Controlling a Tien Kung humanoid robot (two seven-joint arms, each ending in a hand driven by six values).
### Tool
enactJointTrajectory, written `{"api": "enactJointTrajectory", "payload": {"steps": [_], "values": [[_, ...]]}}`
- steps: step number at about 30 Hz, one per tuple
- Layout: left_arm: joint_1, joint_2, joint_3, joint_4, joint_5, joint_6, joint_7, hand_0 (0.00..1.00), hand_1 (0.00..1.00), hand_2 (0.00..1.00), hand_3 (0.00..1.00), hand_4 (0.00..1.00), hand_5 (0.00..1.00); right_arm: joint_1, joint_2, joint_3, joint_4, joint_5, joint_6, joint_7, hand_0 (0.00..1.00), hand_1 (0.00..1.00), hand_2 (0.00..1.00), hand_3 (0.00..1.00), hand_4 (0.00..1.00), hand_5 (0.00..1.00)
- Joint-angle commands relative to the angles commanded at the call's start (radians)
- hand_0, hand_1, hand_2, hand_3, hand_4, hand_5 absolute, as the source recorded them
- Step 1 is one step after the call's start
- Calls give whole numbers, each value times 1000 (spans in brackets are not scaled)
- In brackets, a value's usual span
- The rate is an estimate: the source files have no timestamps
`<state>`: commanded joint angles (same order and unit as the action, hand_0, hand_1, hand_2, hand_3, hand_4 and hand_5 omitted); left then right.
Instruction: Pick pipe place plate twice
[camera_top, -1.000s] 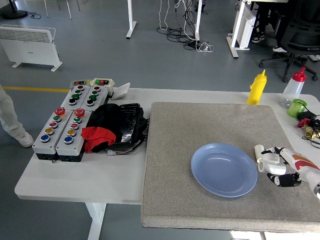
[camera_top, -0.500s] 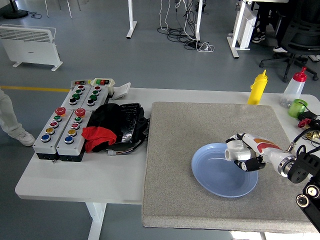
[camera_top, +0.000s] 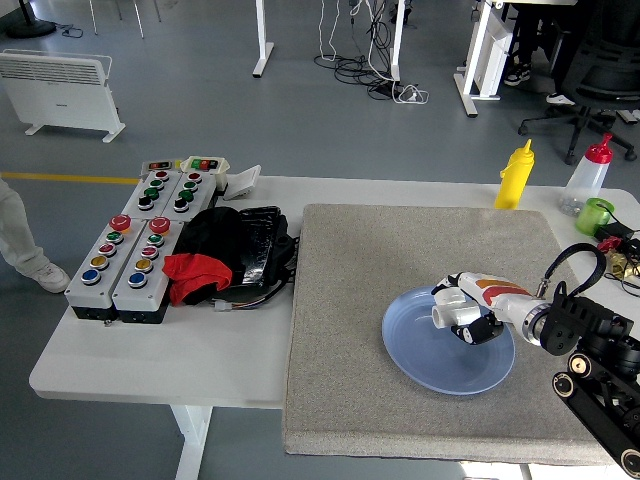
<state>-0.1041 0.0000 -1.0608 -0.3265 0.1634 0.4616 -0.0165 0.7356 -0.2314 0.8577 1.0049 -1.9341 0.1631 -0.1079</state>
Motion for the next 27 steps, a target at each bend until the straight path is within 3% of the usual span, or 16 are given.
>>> {"api": "enactJointTrajectory", "payload": {"steps": [1, 2, 7, 8, 12, 20, 27], "values": [[0, 0, 0, 0, 1, 0, 0, 628, 633, 655, 719, 506, 998, 2, 1, -4, -6, -4, -4, -1, 822, 806, 899, 852, 606, 2], [0, 0, 0, 0, 1, 0, 1, 628, 633, 654, 717, 504, 998, 2, 2, -6, -11, -7, -7, 0, 902, 865, 991, 956, 673, 2], [-1, 0, 0, 0, 2, 0, 2, 628, 633, 654, 717, 504, 998, -1, -3, -6, -18, -13, -5, -12, 902, 865, 991, 956, 673, 2], [-2, 0, 0, 0, 2, 0, 2, 628, 632, 653, 717, 504, 998, -3, -5, -2, -18, -12, -3, -12, 938, 889, 998, 998, 730, 22], [-2, 0, -1, 0, 5, 0, 3, 628, 632, 653, 717, 504, 998, -15, -16, 18, -5, -6, 5, -12, 938, 889, 998, 998, 730, 22], [-2, 0, -3, 1, 7, 0, 5, 627, 630, 649, 716, 504, 998, -34, -60, 148, 61, -30, 30, -25, 949, 893, 998, 998, 726, 25], [-5, 0, -4, 1, 10, 0, 7, 628, 630, 649, 715, 503, 998, -1, -115, 174, 9, -26, 82, -46, 941, 892, 998, 998, 717, 23]]}}
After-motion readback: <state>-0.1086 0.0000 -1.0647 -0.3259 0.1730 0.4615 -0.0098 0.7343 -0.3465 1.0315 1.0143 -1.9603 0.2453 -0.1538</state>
